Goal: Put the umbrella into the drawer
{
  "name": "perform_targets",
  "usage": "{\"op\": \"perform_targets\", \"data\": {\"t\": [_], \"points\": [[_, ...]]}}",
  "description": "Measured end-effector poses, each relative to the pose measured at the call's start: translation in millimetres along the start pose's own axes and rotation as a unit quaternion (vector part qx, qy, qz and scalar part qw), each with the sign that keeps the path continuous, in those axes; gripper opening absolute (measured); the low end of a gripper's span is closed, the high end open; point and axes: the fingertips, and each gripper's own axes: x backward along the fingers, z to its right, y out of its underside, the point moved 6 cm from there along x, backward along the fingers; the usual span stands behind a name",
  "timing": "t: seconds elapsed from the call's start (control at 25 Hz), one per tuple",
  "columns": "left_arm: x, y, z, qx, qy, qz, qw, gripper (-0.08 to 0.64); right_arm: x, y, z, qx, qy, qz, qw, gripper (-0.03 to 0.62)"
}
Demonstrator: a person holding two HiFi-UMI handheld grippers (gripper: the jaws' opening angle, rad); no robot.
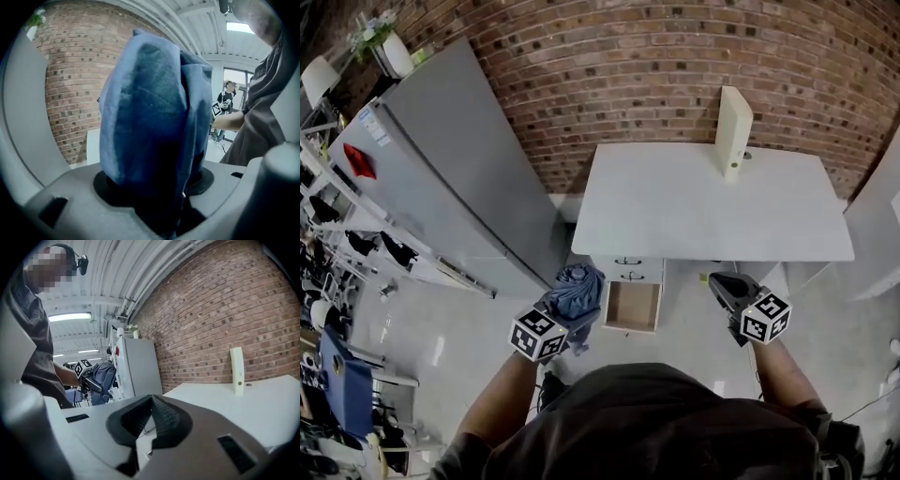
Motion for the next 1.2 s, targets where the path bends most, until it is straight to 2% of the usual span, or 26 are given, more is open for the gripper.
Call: {"op": "perform_targets", "data": {"t": [0.12,0.24,0.4,0.52,0.68,0.92,1.2], "points": [[-11.8,27.6,-37.3,-0.006,0.026,-0.009,0.9996,0.255,-22.9,27.0,-19.4,0.004,0.029,-0.013,0.999,-0.008],[-33.4,71.7,-82.4,-0.019,0.065,-0.02,0.9975,0.255,-50.0,56.1,-34.3,0.003,0.072,-0.016,0.997,-0.008],[-67.8,138.6,-133.1,-0.039,0.103,-0.069,0.9916,0.255,-105.1,108.3,-45.9,-0.012,0.11,-0.017,0.994,-0.008],[-101.8,172.7,-145.6,-0.035,0.128,-0.095,0.9866,0.253,-130.6,146.2,-41.2,-0.025,0.137,-0.045,0.989,-0.008],[-148.7,216.4,-152.1,-0.024,0.147,-0.121,0.9814,0.253,-152.6,198.2,-25.3,-0.038,0.143,-0.069,0.987,-0.008],[-229.2,284.6,-165.0,-0.027,0.138,-0.16,0.9771,0.253,-174.9,285.2,13.5,-0.041,0.139,-0.087,0.986,-0.008],[-335.5,360.5,-174.1,-0.074,0.15,-0.21,0.9633,0.255,-197.0,387.1,52.0,-0.036,0.135,-0.098,0.985,-0.008]]}}
